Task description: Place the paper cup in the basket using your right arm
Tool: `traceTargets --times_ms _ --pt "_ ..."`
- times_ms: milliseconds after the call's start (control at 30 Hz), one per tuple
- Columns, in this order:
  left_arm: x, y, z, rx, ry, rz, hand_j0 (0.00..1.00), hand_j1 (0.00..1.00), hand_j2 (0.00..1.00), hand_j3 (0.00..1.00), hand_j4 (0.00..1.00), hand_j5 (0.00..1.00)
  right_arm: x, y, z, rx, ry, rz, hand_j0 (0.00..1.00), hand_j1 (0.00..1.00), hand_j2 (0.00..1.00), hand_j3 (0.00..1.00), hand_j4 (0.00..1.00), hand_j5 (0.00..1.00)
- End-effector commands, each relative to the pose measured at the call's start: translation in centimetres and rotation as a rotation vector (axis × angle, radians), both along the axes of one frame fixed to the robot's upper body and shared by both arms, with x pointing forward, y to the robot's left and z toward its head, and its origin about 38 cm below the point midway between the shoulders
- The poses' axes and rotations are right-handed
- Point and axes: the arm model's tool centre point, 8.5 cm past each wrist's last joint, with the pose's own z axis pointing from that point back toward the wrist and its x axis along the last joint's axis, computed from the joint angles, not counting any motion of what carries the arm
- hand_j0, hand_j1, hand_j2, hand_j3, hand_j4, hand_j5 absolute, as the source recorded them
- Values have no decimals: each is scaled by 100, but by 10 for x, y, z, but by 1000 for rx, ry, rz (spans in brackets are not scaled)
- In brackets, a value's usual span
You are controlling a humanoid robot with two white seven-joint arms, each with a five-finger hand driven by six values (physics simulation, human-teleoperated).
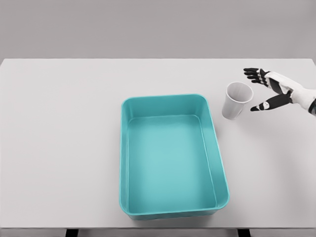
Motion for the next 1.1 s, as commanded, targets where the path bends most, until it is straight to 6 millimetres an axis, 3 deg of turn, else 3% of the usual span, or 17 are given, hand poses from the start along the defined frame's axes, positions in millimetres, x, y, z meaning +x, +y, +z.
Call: traceTargets --times_ms 0,1067 --pt "0 0 0 0 0 0 100 100 100 100 100 100 1 4 0 12 -2 5 100 100 100 100 100 100" --pt "0 0 0 0 0 0 100 100 100 100 100 100 -2 24 4 -12 -10 77 100 100 100 100 100 100"
